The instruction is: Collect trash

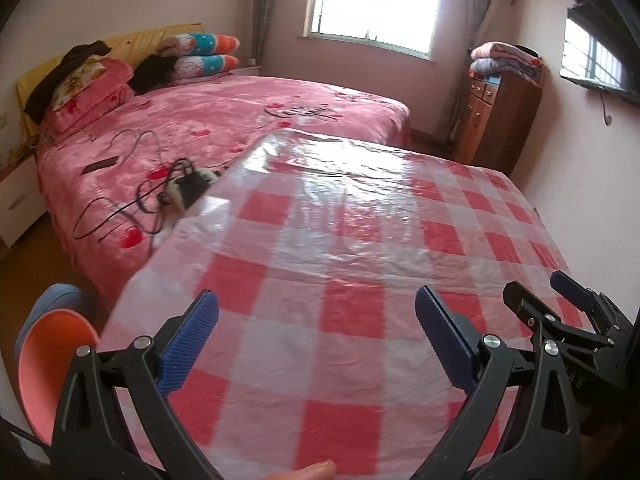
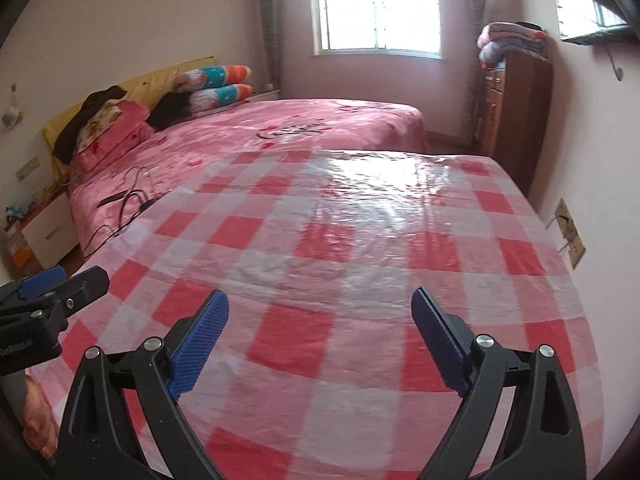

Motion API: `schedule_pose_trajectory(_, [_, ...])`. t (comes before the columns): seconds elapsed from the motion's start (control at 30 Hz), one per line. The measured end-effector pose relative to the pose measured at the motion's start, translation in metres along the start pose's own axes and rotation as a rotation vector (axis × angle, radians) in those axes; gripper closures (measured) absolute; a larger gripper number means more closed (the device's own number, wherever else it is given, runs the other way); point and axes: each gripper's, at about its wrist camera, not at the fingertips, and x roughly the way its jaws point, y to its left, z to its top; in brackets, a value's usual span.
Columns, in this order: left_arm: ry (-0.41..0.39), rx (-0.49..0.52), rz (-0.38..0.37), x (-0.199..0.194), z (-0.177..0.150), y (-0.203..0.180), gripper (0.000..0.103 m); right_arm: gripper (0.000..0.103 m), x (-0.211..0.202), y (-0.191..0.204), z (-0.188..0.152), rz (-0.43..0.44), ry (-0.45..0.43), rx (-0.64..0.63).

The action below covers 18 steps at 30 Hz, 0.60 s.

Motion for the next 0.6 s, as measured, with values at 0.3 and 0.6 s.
schedule_pose_trajectory(0.3, [-0.012,0.071,-0.023,0.014,0.006,-0.050,0.004,0.012,-0.002,-0.032,-0.001,-0.065,-0.021,0.025])
schedule_pose_trajectory(0.6, [-0.029,0.111,-0.010,0.021,0.010,-0.081,0.004,0.012,-0.007,-0.067,-0.001,-0.121,-0.037,0.078])
